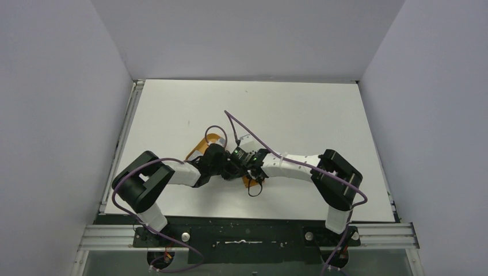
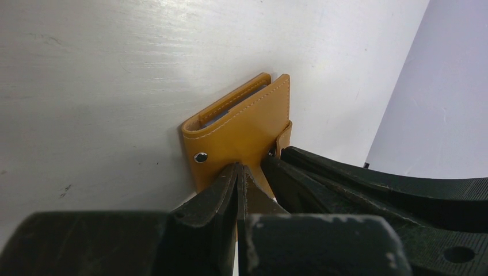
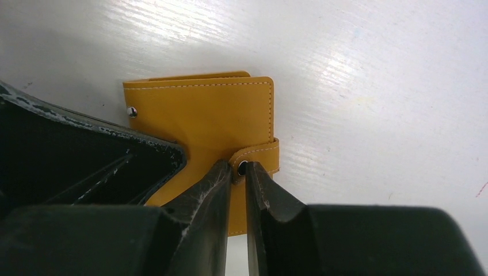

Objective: Put the credit cards into the card holder
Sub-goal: Open the card holder at the center of the board.

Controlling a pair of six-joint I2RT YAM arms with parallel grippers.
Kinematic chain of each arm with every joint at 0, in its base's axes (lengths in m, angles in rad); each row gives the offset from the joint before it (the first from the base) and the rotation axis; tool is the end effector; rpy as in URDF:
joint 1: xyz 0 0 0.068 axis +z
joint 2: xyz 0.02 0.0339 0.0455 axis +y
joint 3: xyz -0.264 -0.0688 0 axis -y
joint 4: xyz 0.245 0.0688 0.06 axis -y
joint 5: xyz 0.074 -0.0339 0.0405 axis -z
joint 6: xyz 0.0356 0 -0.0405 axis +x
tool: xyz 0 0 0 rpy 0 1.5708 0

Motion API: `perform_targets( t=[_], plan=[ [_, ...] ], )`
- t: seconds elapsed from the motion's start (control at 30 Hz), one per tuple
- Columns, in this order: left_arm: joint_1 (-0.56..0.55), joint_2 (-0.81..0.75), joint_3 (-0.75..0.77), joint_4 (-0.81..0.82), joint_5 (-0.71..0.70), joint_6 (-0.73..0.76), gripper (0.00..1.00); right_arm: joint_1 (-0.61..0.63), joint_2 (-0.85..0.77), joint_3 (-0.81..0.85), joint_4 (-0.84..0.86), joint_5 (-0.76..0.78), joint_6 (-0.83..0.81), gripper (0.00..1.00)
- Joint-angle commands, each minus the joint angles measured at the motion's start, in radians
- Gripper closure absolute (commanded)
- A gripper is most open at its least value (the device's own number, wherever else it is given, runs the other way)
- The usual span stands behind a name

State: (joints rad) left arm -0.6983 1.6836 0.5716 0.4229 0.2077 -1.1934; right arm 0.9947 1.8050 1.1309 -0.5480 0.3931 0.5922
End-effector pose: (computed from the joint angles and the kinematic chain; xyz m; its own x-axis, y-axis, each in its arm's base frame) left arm 0.2220 -0.1959 0.1135 -0.8776 -0.4510 -0.1625 -0.1760 0.6185 -0.7658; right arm 0.2003 0.2833 0.1638 -0.8174 -0.3118 -0.4844 -0.2978 0.9485 -0.1080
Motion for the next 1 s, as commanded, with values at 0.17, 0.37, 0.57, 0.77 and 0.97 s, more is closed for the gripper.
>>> perform_targets(
  t=[0.17, 0.37, 0.57, 0.77, 0.97],
  plan=[
    [0.002, 0.049, -0.015, -0.081, -0.037, 0.034, 1.0, -0.02, -0.072, -0.016, -0.064, 0.065, 0.038, 1.0],
    [0.002, 0.05, -0.013, -0.083, -0.037, 0.039, 1.0, -0.054, -0.149, -0.058, -0.058, 0.012, 0.075, 1.0],
    [0.002, 0.056, -0.006, -0.088, -0.032, 0.05, 1.0, -0.146, -0.233, -0.144, -0.027, -0.065, 0.092, 0.74],
    [0.0, 0.06, 0.0, -0.089, -0.021, 0.058, 1.0, -0.214, -0.351, -0.267, 0.126, -0.217, 0.095, 0.41],
    [-0.003, 0.068, 0.013, -0.095, -0.01, 0.06, 1.0, -0.235, -0.328, -0.269, 0.199, -0.3, 0.098, 0.34]
  ],
)
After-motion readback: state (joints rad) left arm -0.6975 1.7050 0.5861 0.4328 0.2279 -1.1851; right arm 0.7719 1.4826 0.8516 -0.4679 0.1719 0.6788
